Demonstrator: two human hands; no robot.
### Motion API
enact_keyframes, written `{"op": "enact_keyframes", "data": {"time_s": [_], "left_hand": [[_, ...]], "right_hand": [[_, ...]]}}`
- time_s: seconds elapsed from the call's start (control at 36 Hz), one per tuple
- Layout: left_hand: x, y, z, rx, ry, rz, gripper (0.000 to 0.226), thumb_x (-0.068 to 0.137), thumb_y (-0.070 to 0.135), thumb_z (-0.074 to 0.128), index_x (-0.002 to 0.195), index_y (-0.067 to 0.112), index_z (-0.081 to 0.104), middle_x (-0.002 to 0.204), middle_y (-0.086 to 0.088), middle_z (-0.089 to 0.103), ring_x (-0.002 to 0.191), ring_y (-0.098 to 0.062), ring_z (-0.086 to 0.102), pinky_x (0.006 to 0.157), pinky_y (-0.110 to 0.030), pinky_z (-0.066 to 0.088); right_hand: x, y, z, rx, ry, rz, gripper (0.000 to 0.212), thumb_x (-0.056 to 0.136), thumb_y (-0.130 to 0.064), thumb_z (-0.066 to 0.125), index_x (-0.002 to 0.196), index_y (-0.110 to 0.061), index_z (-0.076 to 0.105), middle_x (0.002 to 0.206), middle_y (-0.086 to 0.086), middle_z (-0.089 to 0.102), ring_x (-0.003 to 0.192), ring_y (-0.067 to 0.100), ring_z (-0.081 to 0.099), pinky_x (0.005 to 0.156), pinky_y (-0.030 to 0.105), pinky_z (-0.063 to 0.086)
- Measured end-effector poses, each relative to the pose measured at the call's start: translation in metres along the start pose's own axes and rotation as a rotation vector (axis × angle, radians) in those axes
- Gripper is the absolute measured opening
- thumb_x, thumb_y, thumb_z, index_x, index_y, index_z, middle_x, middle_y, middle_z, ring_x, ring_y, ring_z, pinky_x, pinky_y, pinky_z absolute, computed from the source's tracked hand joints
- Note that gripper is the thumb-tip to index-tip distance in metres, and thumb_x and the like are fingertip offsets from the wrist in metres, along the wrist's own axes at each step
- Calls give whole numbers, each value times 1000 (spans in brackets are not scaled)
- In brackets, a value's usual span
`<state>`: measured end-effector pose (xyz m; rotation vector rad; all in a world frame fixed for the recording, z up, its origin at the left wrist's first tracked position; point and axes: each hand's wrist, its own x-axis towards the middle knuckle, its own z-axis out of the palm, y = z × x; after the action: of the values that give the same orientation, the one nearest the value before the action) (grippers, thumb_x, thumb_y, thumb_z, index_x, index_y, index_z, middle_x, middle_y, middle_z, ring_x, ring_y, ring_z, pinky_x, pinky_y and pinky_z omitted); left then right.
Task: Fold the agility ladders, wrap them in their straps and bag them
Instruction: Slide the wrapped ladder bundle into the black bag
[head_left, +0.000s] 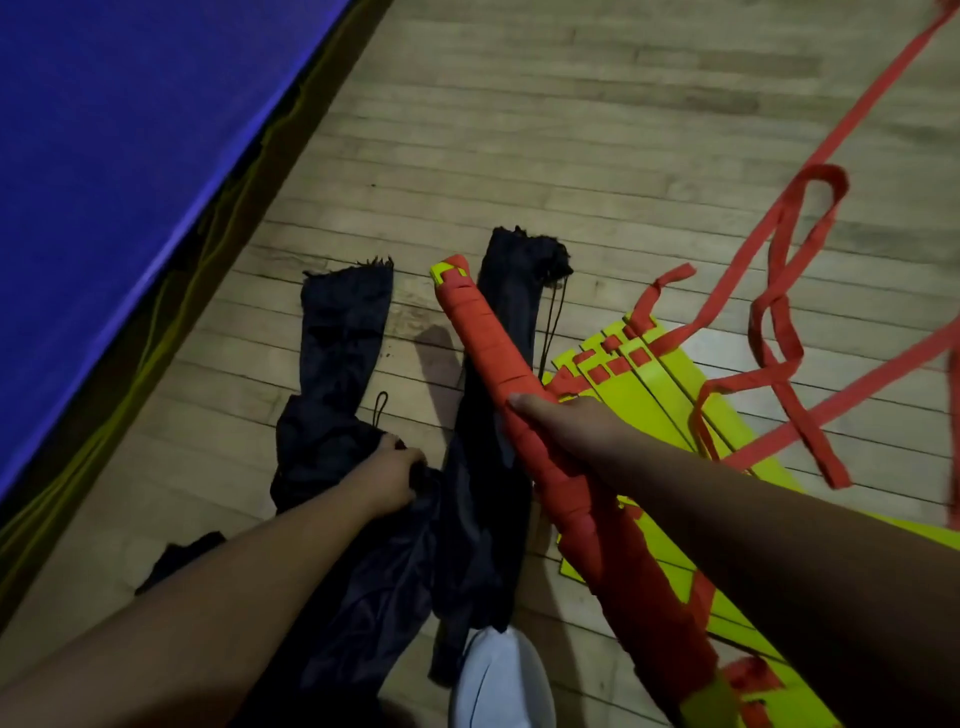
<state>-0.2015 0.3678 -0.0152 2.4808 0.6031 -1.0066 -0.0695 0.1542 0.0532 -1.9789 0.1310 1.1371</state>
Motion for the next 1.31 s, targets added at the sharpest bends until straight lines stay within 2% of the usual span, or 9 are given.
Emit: {"op": "enact_keyframes", "data": {"time_s": [0.19, 0.33, 0.5, 0.64, 0.72, 1.0, 1.11, 1.19, 1.31], "left_hand": [[-22, 13, -51, -66, 265, 85, 22, 94, 31, 66, 105, 13, 71, 104, -7, 67, 97, -22, 61, 80, -33, 51], [-68, 29, -115, -118, 348, 92, 26, 93, 38, 67, 100, 12, 70, 98, -6, 66, 88, -19, 58, 67, -29, 42], [-157, 66, -187, -334, 468, 191, 21, 93, 36, 66, 84, 17, 66, 84, -3, 66, 87, -23, 65, 61, -28, 40], [-243, 131, -232, -603, 529, 382, 22, 97, 21, 63, 97, -1, 65, 72, -8, 50, 55, -5, 50, 45, -15, 34], [-283, 173, -249, -638, 571, 523, 22, 97, 20, 62, 104, 0, 66, 79, -11, 45, 63, -10, 42, 47, -16, 29], [-378, 327, -225, -789, 431, 763, 23, 100, 23, 59, 77, 23, 55, 66, 0, 45, 38, -7, 31, 44, -23, 22], [-377, 371, -191, -906, 244, 846, 16, 100, 17, 55, 86, 20, 61, 72, -2, 51, 56, -11, 45, 45, -21, 30], [-361, 388, -159, -1015, 132, 840, 14, 100, 12, 53, 90, 19, 59, 76, -1, 59, 68, -13, 55, 53, -21, 42], [-341, 410, -132, -928, 114, 869, 12, 99, 6, 55, 93, 15, 61, 86, -6, 63, 83, -21, 59, 70, -31, 48]], "right_hand": [[-22, -6, -1, 82, -8, 28, 68, 75, -63, 75, 105, -2, 71, 77, 15, 75, 62, 27, 73, 63, 37, 63], [-56, -22, -14, 119, 12, 2, 89, 44, -75, 74, 97, -3, 72, 89, 21, 75, 82, 39, 75, 81, 61, 59], [-128, -54, -45, 167, 63, -113, 79, 56, -72, 78, 97, -5, 75, 91, 19, 76, 84, 35, 75, 84, 55, 60], [-195, -67, -84, 237, 71, -205, 72, 70, -64, 81, 104, -2, 73, 91, 18, 76, 75, 31, 74, 73, 46, 63], [-235, -70, -111, 326, 33, -282, 61, 79, -56, 77, 104, 0, 71, 81, 18, 74, 63, 29, 70, 64, 40, 60], [-351, -28, -215, 675, 17, -409, 49, 85, -59, 65, 101, -12, 67, 75, 10, 67, 57, 21, 66, 55, 31, 59], [-370, 4, -244, 904, -9, -448, 53, 93, -62, 57, 112, -14, 71, 97, 11, 71, 76, 22, 69, 75, 40, 63], [-378, 25, -255, 1059, -43, -440, 52, 95, -57, 53, 84, -9, 71, 72, 8, 72, 56, 19, 69, 51, 31, 59], [-376, 49, -265, 1125, -60, -390, 51, 92, -59, 55, 82, -10, 69, 65, 8, 67, 48, 19, 64, 50, 28, 58]]}}
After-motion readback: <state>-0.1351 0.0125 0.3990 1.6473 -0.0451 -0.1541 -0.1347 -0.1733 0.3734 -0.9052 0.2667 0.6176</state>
